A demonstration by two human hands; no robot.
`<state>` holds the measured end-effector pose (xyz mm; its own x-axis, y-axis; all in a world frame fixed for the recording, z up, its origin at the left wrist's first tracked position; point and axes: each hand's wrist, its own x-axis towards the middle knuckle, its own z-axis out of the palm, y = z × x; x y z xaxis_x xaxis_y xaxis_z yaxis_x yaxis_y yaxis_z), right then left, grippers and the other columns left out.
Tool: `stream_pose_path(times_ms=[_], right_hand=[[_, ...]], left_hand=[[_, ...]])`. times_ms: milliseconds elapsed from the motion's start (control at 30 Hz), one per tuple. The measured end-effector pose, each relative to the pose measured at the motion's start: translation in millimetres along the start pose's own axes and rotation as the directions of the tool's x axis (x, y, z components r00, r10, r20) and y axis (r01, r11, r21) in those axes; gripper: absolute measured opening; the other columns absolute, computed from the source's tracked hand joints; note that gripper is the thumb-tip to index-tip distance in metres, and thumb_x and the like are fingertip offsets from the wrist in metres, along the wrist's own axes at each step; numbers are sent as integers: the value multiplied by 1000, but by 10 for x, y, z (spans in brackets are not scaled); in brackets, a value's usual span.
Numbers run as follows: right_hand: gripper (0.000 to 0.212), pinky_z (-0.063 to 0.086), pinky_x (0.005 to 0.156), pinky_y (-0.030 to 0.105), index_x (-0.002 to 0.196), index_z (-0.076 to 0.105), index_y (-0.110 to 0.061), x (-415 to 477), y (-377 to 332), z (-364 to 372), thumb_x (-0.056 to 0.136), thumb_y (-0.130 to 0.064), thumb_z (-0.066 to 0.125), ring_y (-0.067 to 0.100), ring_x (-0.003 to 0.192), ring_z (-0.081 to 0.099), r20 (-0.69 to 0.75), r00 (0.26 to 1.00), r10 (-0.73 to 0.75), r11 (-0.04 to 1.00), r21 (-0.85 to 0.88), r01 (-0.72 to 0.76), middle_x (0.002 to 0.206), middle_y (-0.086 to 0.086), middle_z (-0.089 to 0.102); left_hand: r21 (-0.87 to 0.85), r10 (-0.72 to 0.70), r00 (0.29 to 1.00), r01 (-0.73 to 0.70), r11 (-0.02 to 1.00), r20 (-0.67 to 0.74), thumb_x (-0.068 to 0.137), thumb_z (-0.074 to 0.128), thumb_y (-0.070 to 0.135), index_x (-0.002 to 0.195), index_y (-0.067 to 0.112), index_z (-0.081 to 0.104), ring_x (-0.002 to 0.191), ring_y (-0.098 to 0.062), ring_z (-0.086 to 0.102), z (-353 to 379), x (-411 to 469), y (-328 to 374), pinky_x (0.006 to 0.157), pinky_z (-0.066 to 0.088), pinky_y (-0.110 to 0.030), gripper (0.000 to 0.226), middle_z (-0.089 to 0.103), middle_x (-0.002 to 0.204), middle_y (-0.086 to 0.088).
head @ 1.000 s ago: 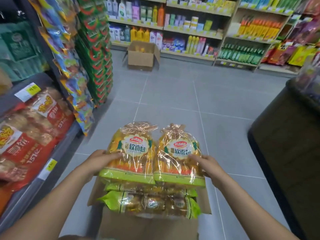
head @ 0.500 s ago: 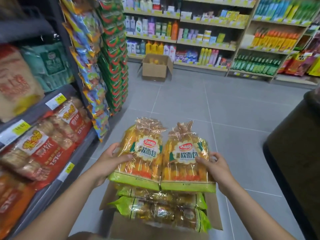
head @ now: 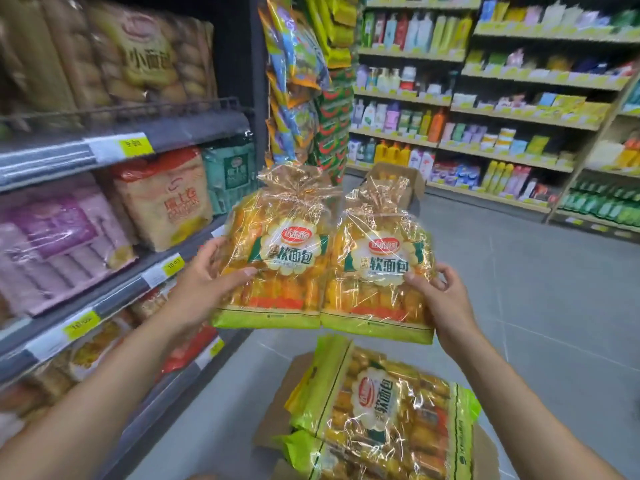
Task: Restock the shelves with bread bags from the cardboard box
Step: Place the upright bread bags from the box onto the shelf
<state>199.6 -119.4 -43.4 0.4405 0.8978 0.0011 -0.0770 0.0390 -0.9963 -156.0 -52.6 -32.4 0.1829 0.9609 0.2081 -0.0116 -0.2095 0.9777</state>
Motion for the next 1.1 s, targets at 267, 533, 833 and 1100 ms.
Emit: stream_pose_path(times_ms=[267, 533, 833, 1100], right_hand=[[43, 62, 69, 35, 125, 53, -10, 191, -613, 1363, 88, -8, 74, 28, 89, 71, 268, 951, -153, 984, 131, 122, 111, 11, 74], [65, 53, 94, 56, 114, 60, -18, -207, -1044, 2672, 60, -36, 90, 28, 98, 69, 512, 818, -264, 959, 232, 165, 111, 13, 73], [44, 49, 106, 55, 124, 60, -11, -686, -1201, 3717, 85, -17, 79, 31, 113, 68, 654, 691, -308, 949, 259, 178, 112, 6, 75], [37, 52, 101, 52, 119, 64, -22, -875, -1300, 4246, 85, -23, 79, 27, 107, 71, 746, 594, -301, 953, 254, 164, 110, 2, 77]], left_hand=[[126, 157, 932, -122, 985, -328, 75, 89, 28, 124, 37, 58, 120, -2, 63, -1050, -437, 842, 103, 48, -32, 58, 70, 124, 20], [265, 276, 720, -132, 955, -637, 87, 77, 16, 141, 28, 45, 114, 17, 53, -1790, -1228, 1398, 96, 42, -10, 63, 53, 136, 14], [362, 317, 523, -16, 932, -791, 90, 74, 25, 132, 39, 44, 89, 32, 46, -2254, -2098, 1731, 77, 41, -9, 54, 48, 113, 35], [354, 329, 393, -8, 935, -859, 88, 76, 29, 137, 41, 45, 128, -9, 47, -2559, -2500, 1835, 106, 43, -40, 59, 48, 138, 18]])
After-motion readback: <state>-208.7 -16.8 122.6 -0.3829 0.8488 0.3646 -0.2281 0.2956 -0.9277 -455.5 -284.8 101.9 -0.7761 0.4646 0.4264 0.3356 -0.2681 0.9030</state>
